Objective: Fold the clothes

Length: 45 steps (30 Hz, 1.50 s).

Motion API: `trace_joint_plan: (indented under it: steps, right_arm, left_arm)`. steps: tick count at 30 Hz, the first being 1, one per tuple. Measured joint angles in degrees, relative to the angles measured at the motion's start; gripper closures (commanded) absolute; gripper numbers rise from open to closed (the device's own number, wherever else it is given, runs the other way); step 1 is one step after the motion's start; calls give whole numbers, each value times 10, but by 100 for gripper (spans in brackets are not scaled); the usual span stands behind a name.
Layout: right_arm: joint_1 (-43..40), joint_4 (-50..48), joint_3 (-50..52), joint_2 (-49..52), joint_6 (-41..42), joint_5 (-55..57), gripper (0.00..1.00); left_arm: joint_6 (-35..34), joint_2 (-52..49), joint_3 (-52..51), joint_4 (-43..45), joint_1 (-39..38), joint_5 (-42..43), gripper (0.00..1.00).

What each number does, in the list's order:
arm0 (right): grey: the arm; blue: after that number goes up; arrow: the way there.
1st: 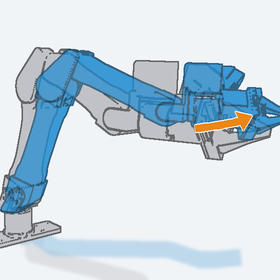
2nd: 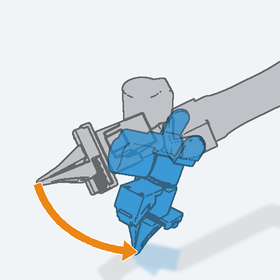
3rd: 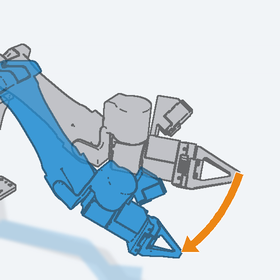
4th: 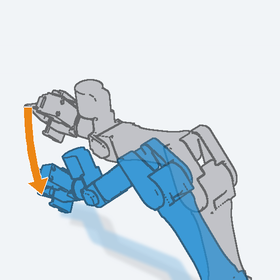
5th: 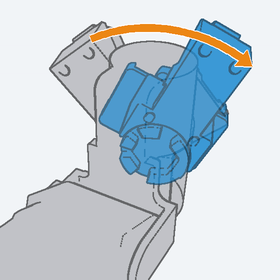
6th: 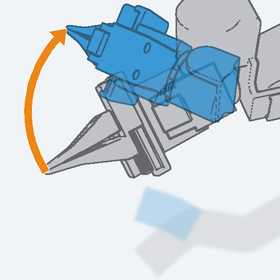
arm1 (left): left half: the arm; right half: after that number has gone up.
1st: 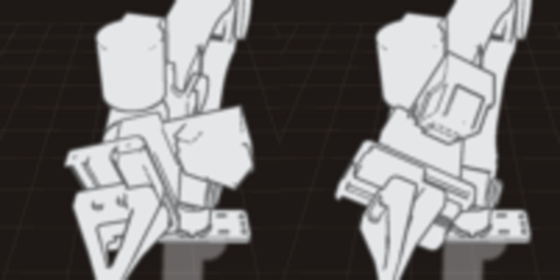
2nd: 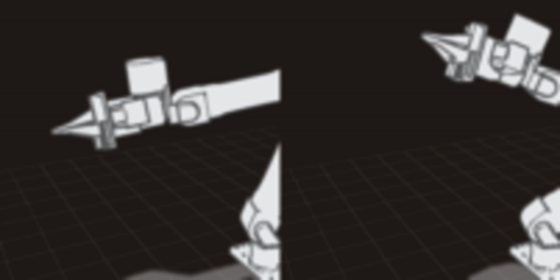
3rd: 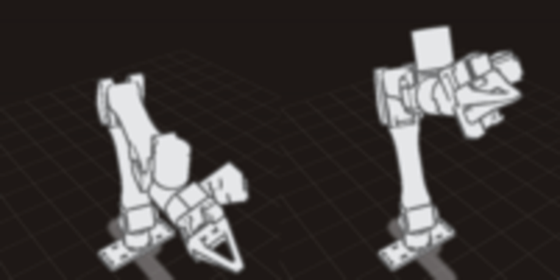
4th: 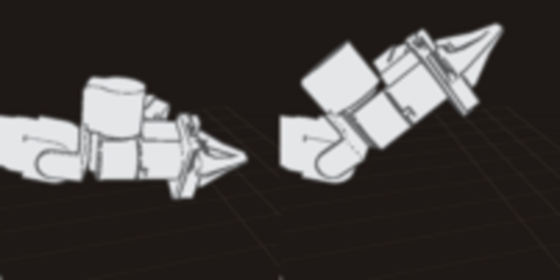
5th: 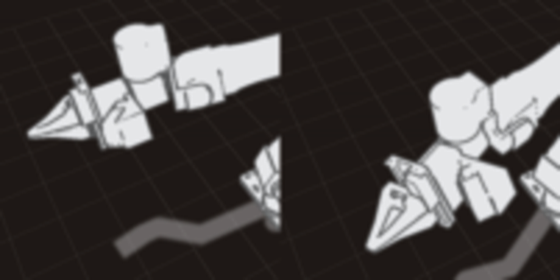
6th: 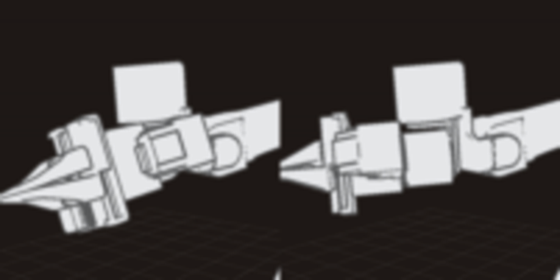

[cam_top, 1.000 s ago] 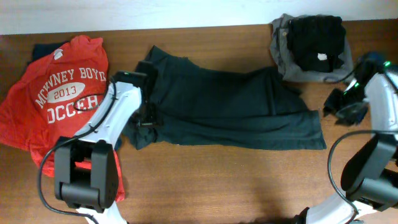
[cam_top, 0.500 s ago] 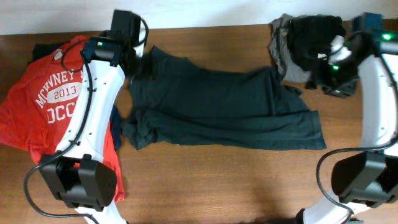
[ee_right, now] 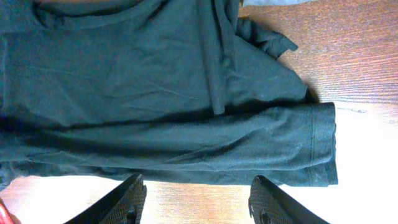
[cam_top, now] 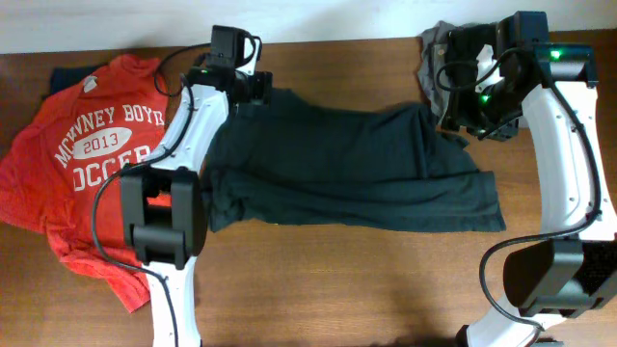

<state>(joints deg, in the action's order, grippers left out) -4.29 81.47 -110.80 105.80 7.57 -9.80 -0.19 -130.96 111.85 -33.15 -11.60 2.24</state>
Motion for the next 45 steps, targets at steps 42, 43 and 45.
trace_joint_plan:
  steps: [42, 43, 45]
  right_arm:
    - [0, -42, 0, 0, 0, 0, 41]
    - [0, -45, 0, 0, 0, 0, 41]
    - [1, -53, 0, 0, 0, 0, 41]
  left_arm:
    - [4, -83, 49, -84, -4, -133, 99]
    - [4, -82, 64, -100, -4, -136, 99]
    - [3, -82, 102, -149, -4, -139, 99]
